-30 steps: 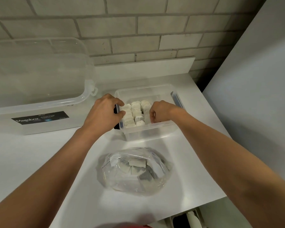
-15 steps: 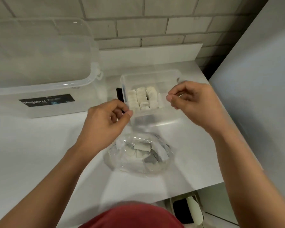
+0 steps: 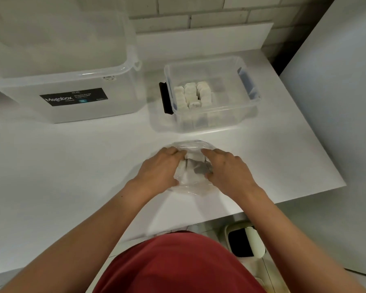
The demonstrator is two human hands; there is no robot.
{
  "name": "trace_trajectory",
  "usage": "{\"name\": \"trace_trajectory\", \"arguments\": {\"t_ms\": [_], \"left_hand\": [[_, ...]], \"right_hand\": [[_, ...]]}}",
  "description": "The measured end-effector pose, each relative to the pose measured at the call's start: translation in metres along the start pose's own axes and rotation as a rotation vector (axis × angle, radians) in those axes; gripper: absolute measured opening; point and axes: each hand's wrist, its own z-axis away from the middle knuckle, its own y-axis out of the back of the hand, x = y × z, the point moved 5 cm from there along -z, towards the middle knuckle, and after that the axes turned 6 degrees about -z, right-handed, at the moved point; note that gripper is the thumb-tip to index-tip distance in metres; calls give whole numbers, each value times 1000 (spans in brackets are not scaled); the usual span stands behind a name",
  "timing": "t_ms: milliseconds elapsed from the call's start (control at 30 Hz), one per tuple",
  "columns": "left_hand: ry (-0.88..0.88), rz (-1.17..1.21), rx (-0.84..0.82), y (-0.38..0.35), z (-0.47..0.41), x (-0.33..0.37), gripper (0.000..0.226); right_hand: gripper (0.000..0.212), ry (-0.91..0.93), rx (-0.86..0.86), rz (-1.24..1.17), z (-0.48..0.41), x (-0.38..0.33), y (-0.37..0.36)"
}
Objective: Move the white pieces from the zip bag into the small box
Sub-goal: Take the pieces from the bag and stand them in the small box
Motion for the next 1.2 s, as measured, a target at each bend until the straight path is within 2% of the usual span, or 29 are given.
{"name": "trace_trajectory", "arguments": {"t_ms": [67, 133, 200, 367, 433, 533, 600, 767, 833, 933, 1100, 1200], "left_hand": [[-14, 45, 14, 2, -1, 0, 68], [-25, 57, 69, 8, -1, 2, 41], [-42, -15, 130, 13, -2, 8, 18], [-145, -114, 178, 9, -10, 24, 29], [-103, -78, 197, 8, -14, 21, 38], [-44, -14, 218, 6, -18, 18, 40], [-32, 2, 234, 7, -21, 20, 41], [-6, -32, 294, 9, -27, 18, 18], [-7, 34, 338, 8, -26, 13, 18], [-10, 220, 374, 8, -22, 1, 12], [98, 665, 296, 17, -11, -15, 6], [155, 900, 223, 20, -7, -22, 3]], "right_hand": [[38, 12, -21, 19, -2, -7, -1], [25, 4, -27, 31, -5, -9, -1], [25, -6, -30, 39, -6, -8, -1], [20, 23, -82, 18, 0, -5, -6], [33, 15, -125, -5, 4, -2, -11], [53, 11, -92, -39, 7, 3, -15], [58, 8, -82, -28, 7, 4, -16], [54, 37, -34, -32, 11, 2, -17], [49, 45, 17, -46, 13, 1, -16], [31, 60, 110, -45, 14, 0, -15], [25, 81, 160, -14, 18, -6, -12], [26, 79, 301, -190, 21, -10, 3]]}}
